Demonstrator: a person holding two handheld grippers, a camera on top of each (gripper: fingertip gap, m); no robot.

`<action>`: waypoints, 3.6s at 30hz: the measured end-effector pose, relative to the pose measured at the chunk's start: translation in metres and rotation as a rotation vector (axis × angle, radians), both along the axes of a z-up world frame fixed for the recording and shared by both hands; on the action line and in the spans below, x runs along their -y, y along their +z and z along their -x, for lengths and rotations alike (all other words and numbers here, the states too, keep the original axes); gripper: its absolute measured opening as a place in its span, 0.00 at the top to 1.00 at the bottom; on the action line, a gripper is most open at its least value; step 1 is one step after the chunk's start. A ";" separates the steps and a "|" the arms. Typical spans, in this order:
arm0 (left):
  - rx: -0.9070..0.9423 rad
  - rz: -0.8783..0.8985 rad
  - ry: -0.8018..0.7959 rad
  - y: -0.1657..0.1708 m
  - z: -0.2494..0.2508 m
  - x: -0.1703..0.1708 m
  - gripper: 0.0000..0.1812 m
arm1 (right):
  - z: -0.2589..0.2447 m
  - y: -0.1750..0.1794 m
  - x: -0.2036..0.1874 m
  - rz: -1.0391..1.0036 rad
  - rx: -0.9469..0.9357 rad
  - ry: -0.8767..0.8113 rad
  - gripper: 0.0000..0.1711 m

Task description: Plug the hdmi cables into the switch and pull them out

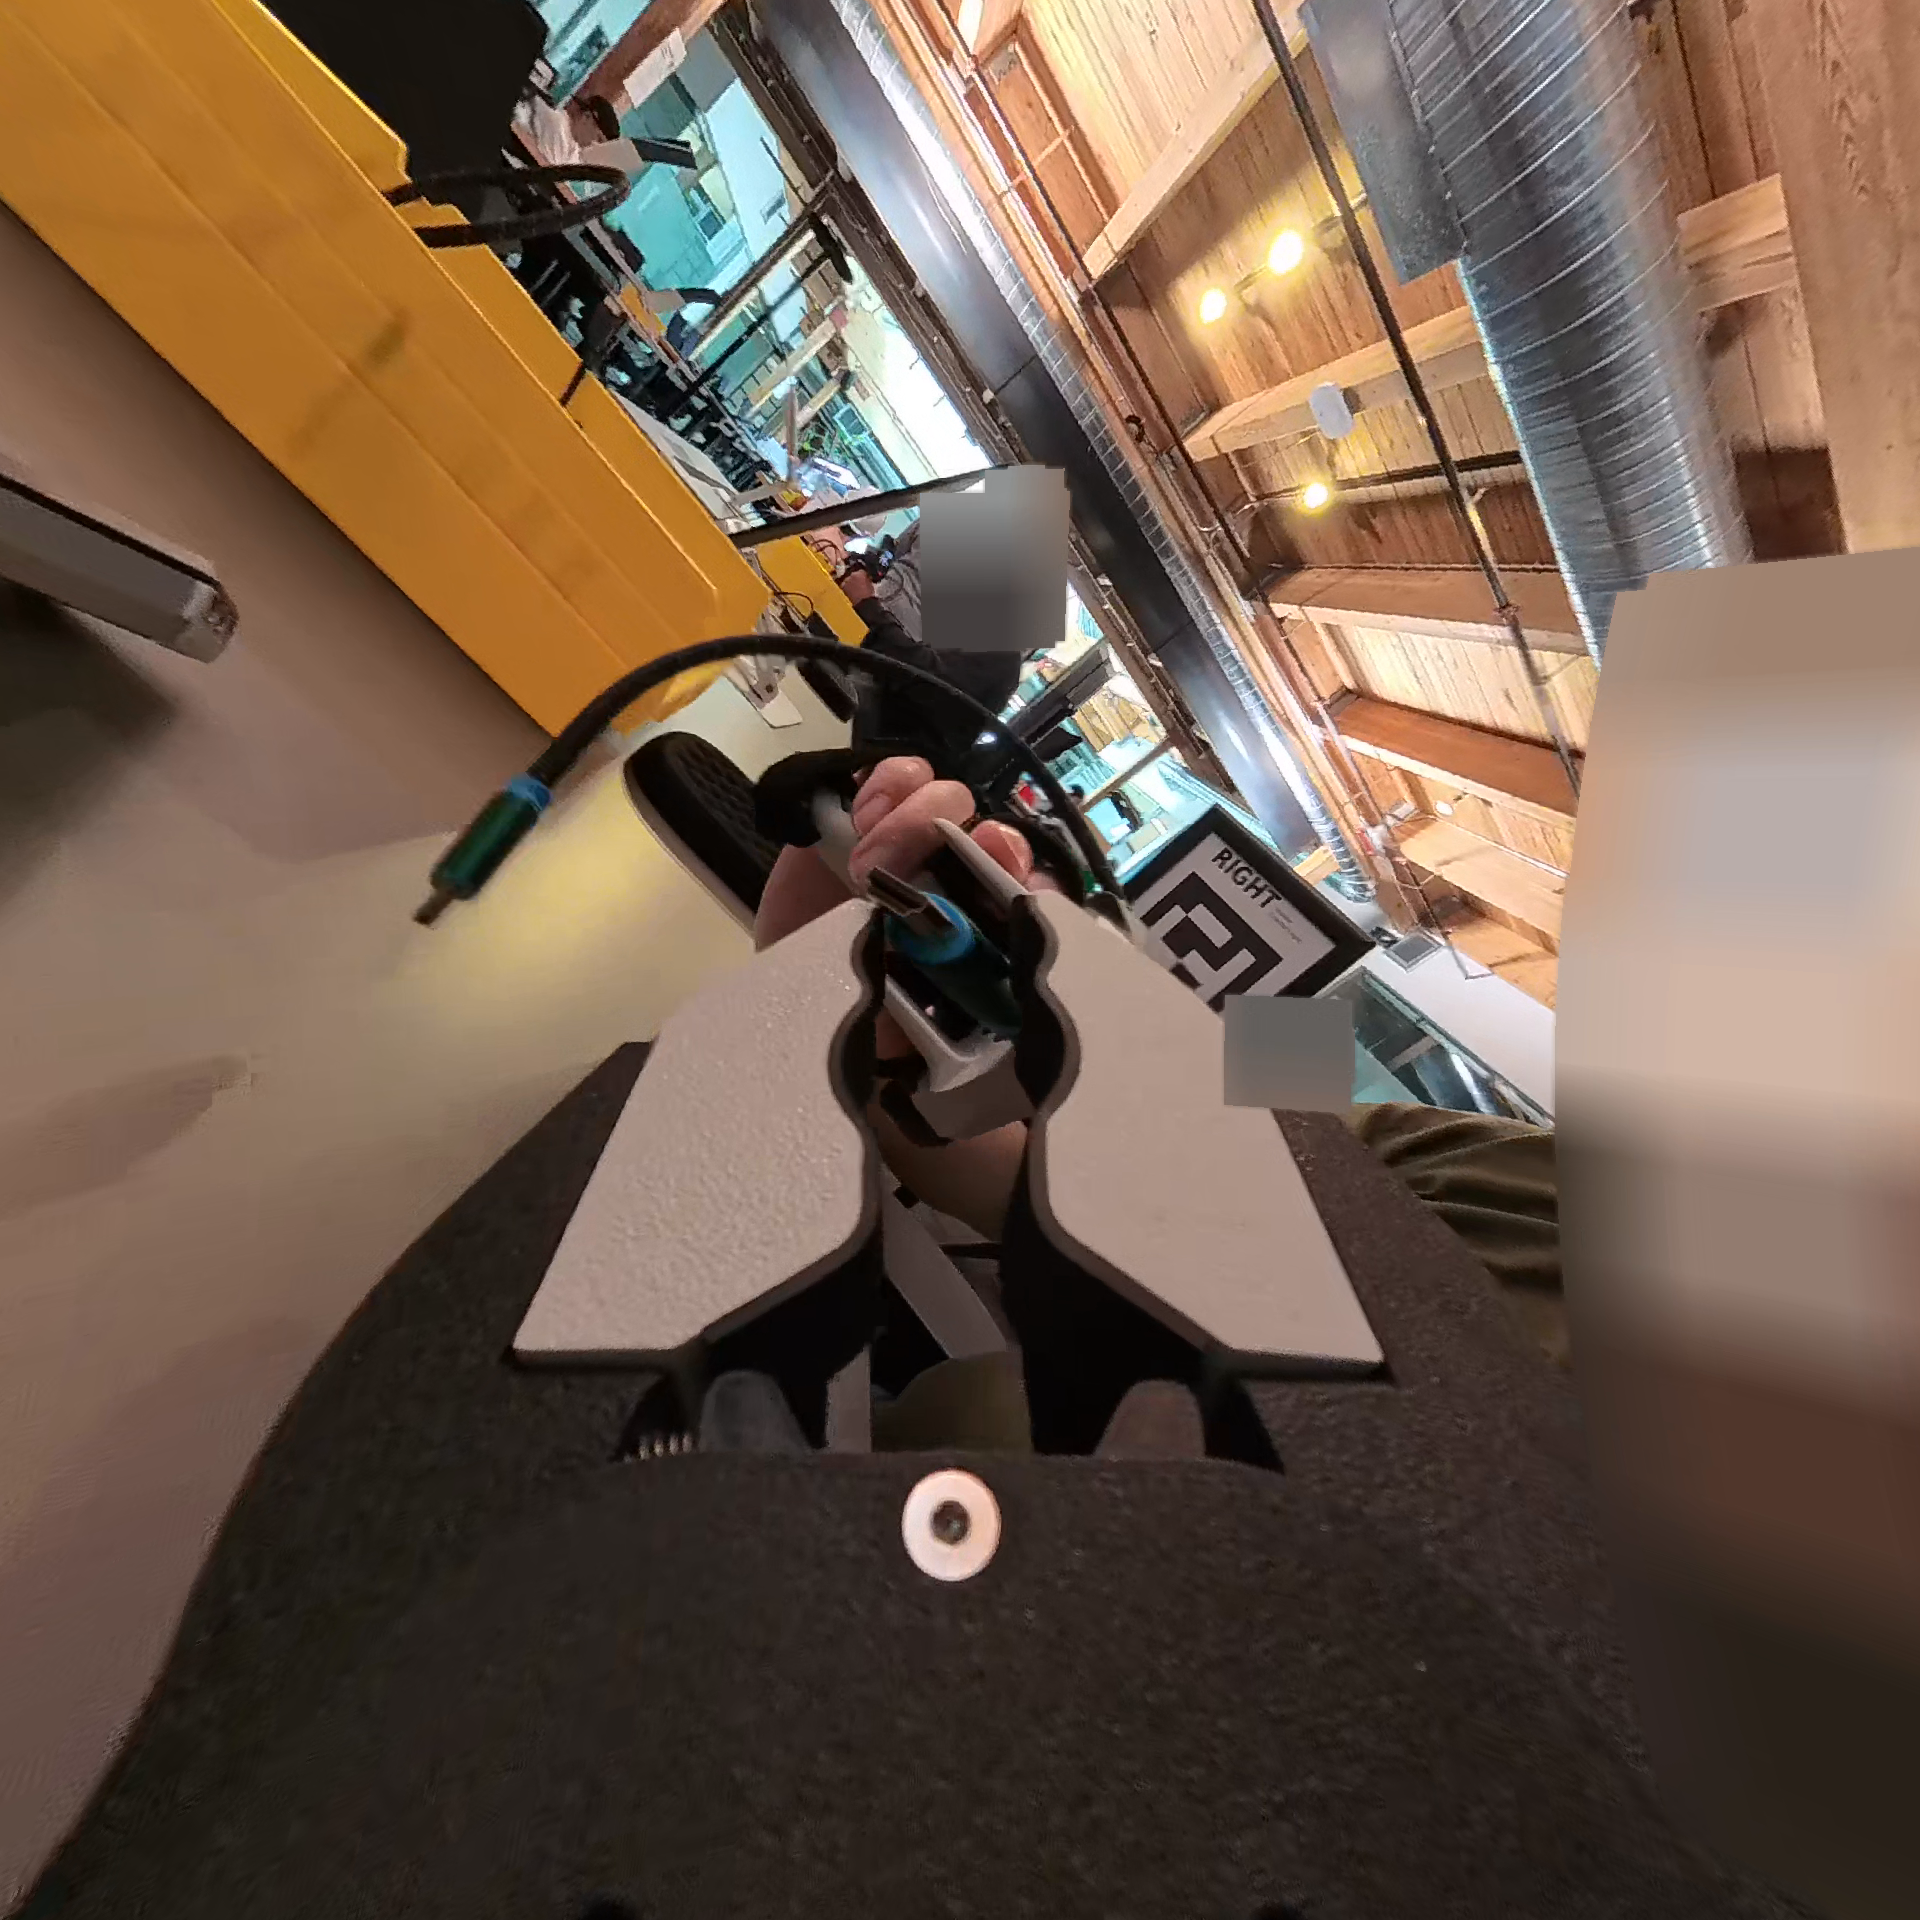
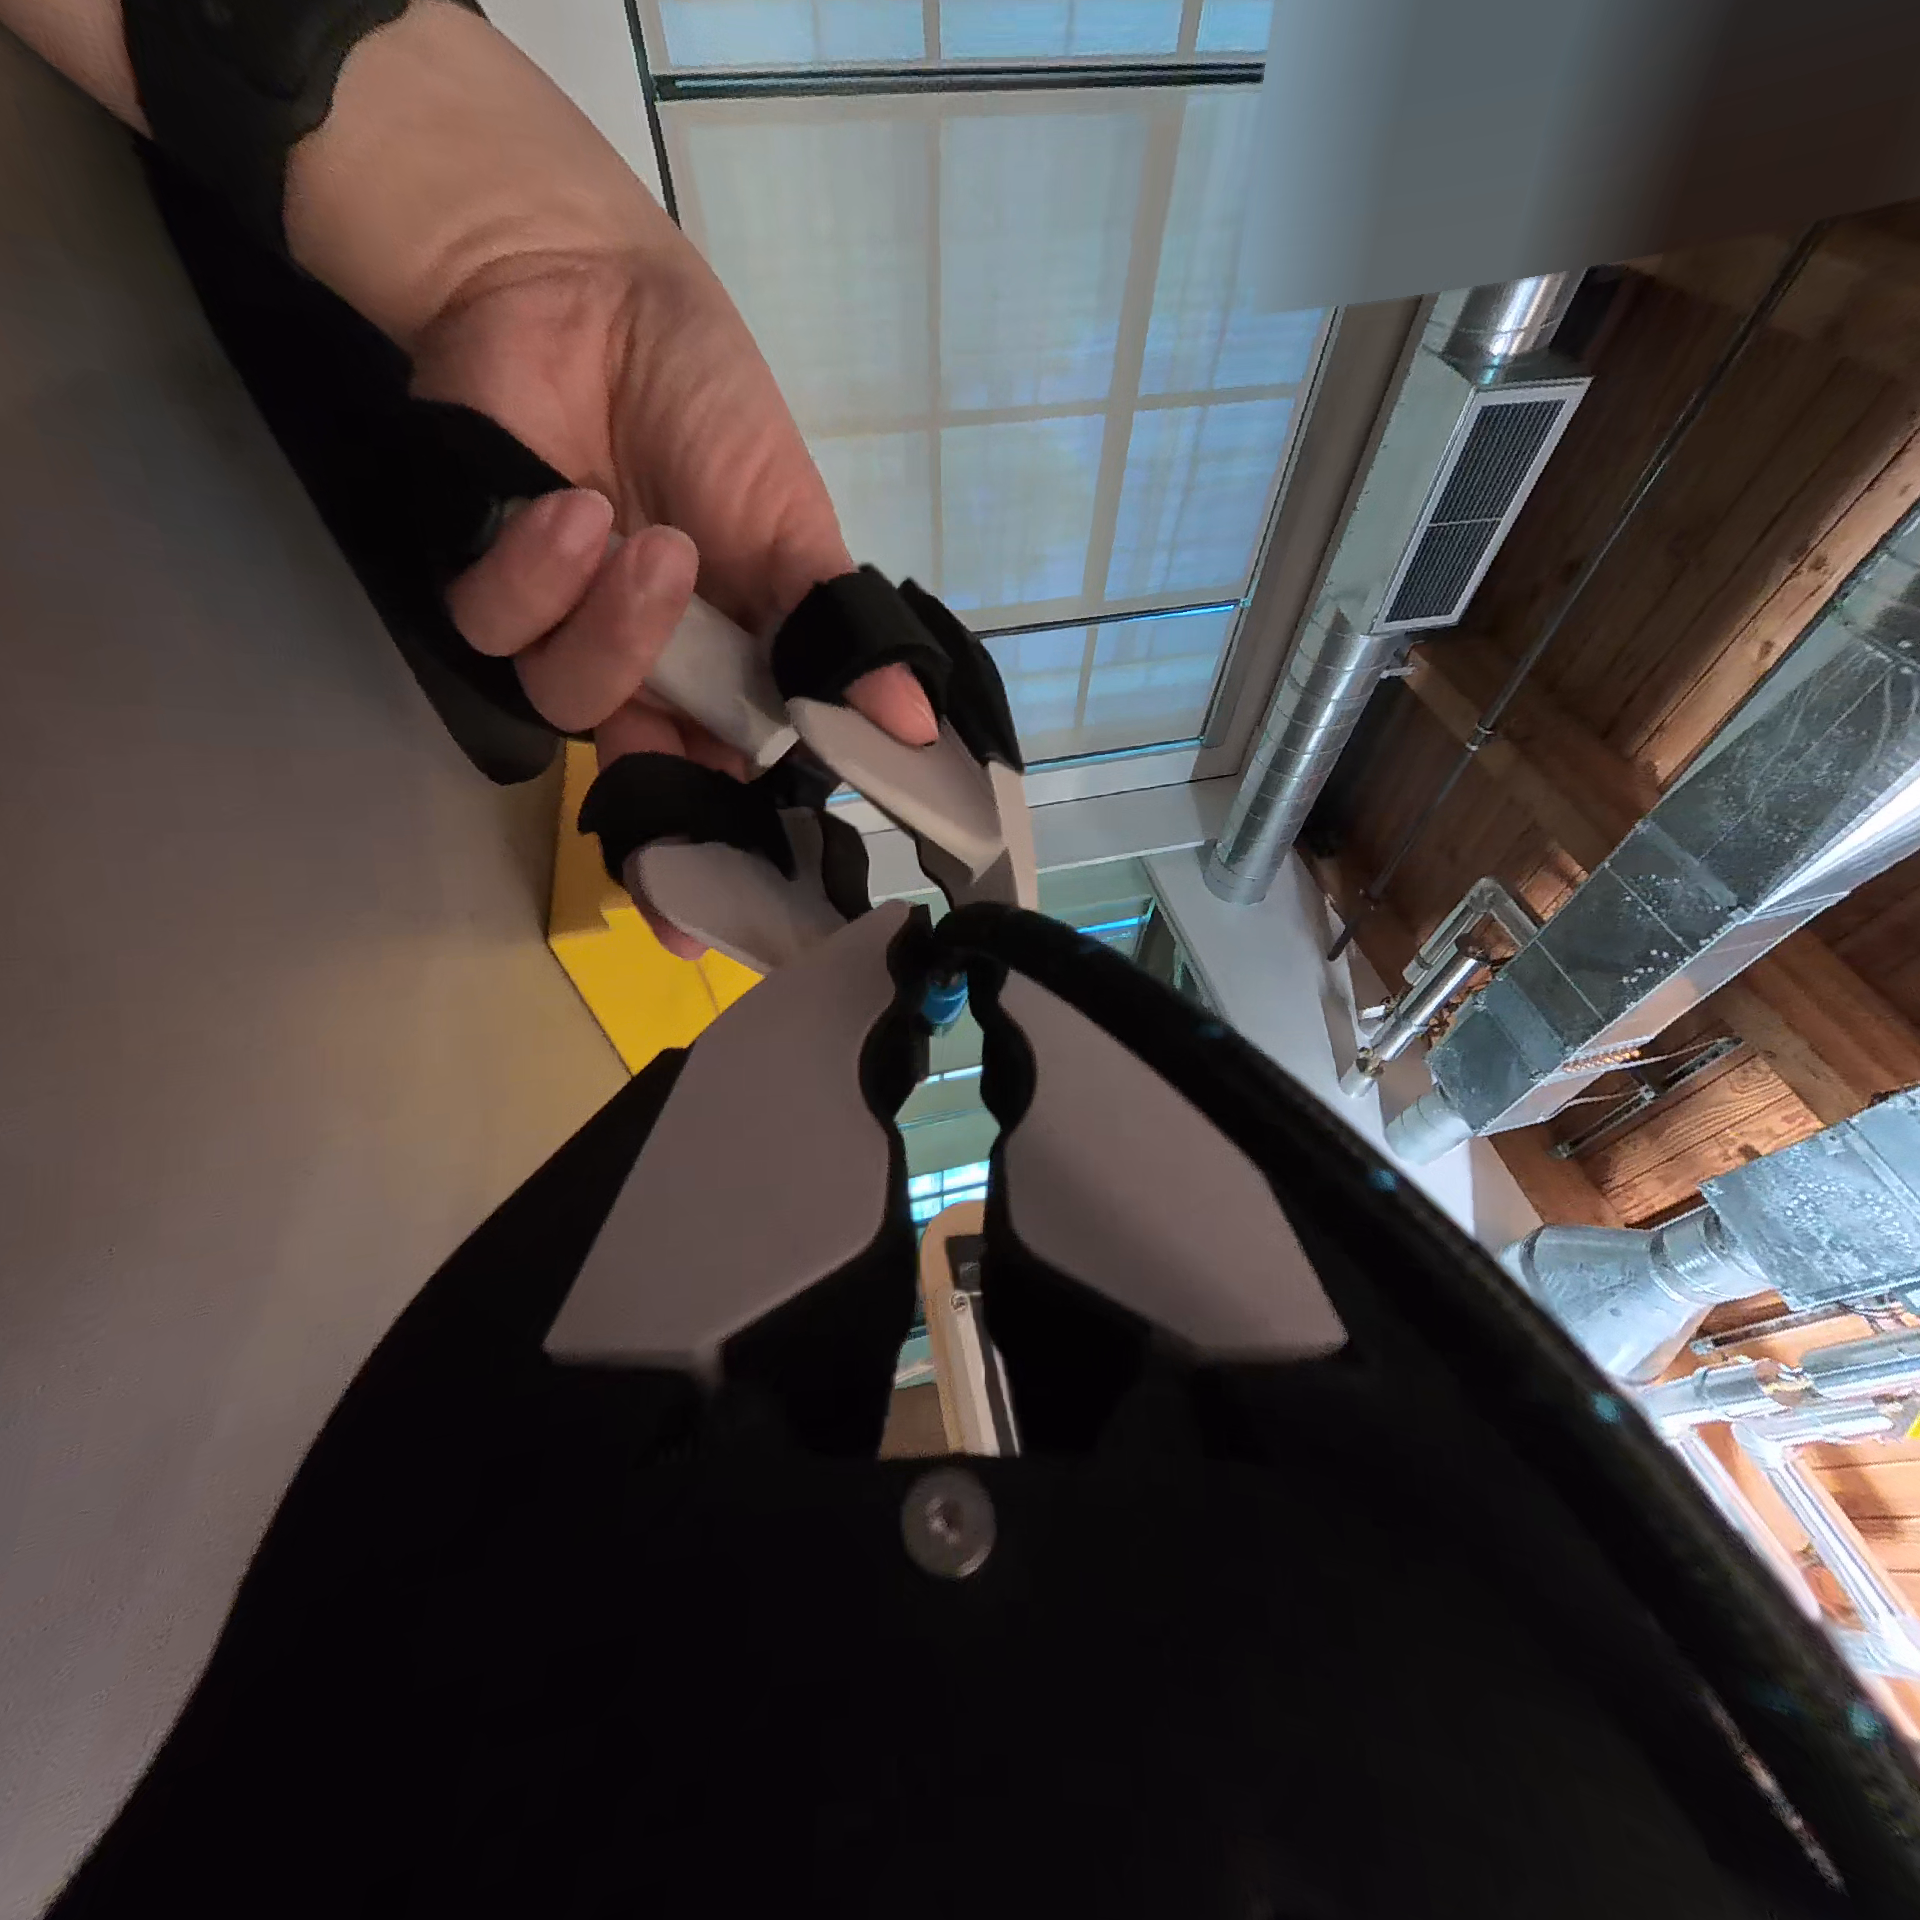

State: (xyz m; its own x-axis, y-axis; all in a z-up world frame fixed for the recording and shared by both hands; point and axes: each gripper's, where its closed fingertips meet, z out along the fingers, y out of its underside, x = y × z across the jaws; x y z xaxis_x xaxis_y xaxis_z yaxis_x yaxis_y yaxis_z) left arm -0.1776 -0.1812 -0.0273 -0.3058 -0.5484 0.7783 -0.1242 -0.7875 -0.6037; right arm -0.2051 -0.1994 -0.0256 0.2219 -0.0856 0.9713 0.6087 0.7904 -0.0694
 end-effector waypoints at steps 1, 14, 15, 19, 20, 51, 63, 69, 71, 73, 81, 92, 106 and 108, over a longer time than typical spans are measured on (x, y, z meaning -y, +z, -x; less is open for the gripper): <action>0.013 0.005 -0.011 0.002 0.001 0.001 0.89 | 0.000 0.001 0.001 -0.004 -0.003 0.005 0.96; 0.347 -0.239 0.315 0.059 0.035 -0.022 0.90 | -0.002 0.022 -0.045 0.819 -0.719 0.185 0.77; 0.350 -0.247 0.331 0.059 0.036 -0.023 0.90 | 0.001 0.021 -0.046 0.866 -0.738 0.206 0.76; 0.431 -0.195 0.375 0.068 0.047 -0.030 0.91 | 0.017 0.019 -0.044 0.869 -0.726 0.223 0.71; 0.444 -0.191 0.388 0.069 0.050 -0.032 0.91 | 0.021 0.020 -0.044 0.846 -0.723 0.219 0.70; 0.287 -0.287 0.499 0.051 0.041 -0.043 0.91 | 0.030 0.041 -0.063 0.677 -0.533 0.191 0.88; 0.261 -0.312 0.494 0.047 0.034 -0.040 0.91 | 0.024 0.039 -0.062 0.661 -0.602 0.128 0.86; 0.249 -0.322 0.507 0.047 0.035 -0.042 0.91 | 0.026 0.038 -0.063 0.676 -0.608 0.120 0.88; 0.258 -0.306 0.495 0.047 0.034 -0.041 0.91 | 0.025 0.038 -0.063 0.657 -0.598 0.105 0.88; 0.256 -0.311 0.498 0.047 0.034 -0.041 0.91 | 0.025 0.038 -0.062 0.679 -0.602 0.121 0.88; 0.245 -0.265 0.490 0.048 0.036 -0.043 0.88 | 0.016 0.041 -0.057 0.567 -0.543 0.093 0.88; 0.198 -0.229 0.317 0.045 0.035 -0.027 0.93 | 0.016 0.040 -0.050 0.498 -0.469 0.111 0.88; 0.222 -0.250 0.307 0.045 0.035 -0.025 0.93 | 0.019 0.040 -0.048 0.653 -0.549 0.206 0.87; 0.228 -0.252 0.319 0.046 0.035 -0.026 0.93 | 0.019 0.040 -0.049 0.659 -0.566 0.201 0.87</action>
